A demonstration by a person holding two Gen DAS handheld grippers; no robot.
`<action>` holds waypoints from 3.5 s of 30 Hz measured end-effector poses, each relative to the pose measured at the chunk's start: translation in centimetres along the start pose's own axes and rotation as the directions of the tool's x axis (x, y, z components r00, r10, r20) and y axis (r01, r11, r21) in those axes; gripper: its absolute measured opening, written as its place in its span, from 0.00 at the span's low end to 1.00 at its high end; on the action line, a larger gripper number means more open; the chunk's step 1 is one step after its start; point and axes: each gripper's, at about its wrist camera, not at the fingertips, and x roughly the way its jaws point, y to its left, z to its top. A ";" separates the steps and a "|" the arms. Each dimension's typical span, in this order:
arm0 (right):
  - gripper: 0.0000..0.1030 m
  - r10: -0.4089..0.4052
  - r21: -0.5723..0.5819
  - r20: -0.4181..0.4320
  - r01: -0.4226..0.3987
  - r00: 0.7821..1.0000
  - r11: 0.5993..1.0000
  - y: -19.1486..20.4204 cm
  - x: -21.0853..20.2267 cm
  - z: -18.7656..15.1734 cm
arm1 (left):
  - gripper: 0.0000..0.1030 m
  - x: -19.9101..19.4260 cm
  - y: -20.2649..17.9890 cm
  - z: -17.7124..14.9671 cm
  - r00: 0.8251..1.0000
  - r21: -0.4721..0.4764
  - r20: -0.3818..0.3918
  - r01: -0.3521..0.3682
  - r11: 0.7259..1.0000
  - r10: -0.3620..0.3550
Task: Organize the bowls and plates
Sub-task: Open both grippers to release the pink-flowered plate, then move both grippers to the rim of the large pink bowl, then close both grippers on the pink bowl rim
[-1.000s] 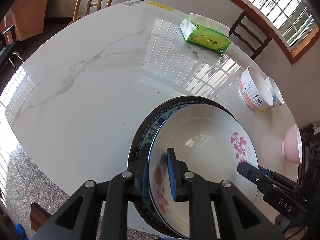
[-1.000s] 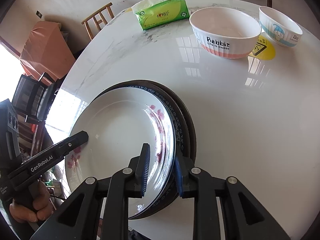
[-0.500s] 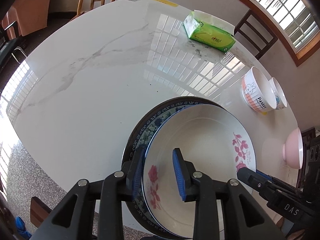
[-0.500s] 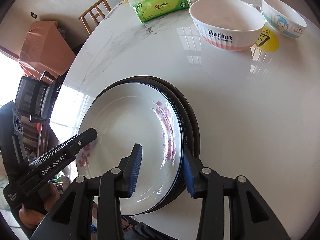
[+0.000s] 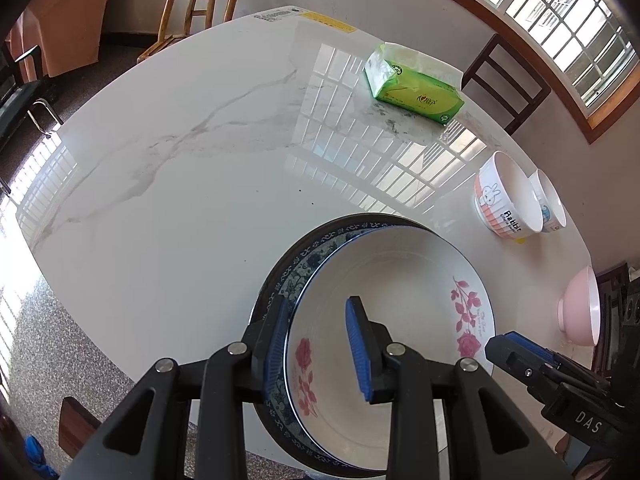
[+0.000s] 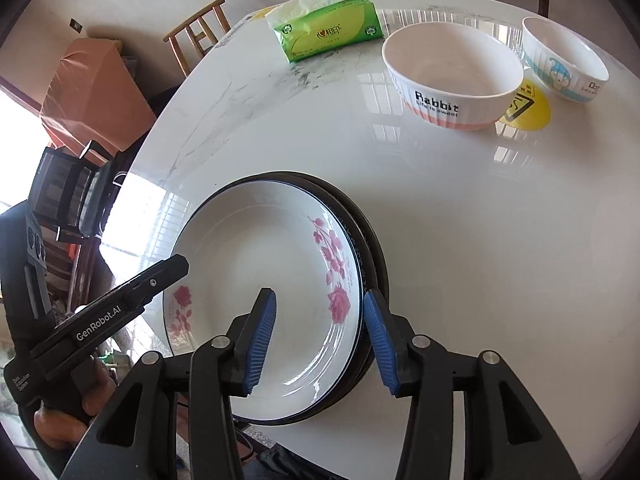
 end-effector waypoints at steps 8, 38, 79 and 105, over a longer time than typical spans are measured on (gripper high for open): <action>0.45 -0.077 -0.003 0.088 0.078 0.993 0.997 -2.0 -2.0 -1.1 | 0.29 0.0 -2.7 -0.5 1.000 0.058 0.018 -0.018 0.998 0.017; 0.45 -0.310 0.445 0.271 0.167 0.911 0.880 -24.2 -15.7 -9.9 | 0.32 3.6 -20.1 -4.7 0.984 0.284 -0.116 0.160 0.945 -0.132; 0.36 -0.337 0.527 0.267 0.156 0.903 0.836 -36.2 -18.5 -2.9 | 0.33 8.7 -42.4 -2.7 0.955 0.383 -0.226 0.269 0.884 -0.193; 0.11 -0.315 0.503 0.218 0.171 0.924 0.847 -36.6 -15.9 -1.8 | 0.14 11.2 -41.8 -4.5 0.938 0.384 -0.292 0.293 0.876 -0.187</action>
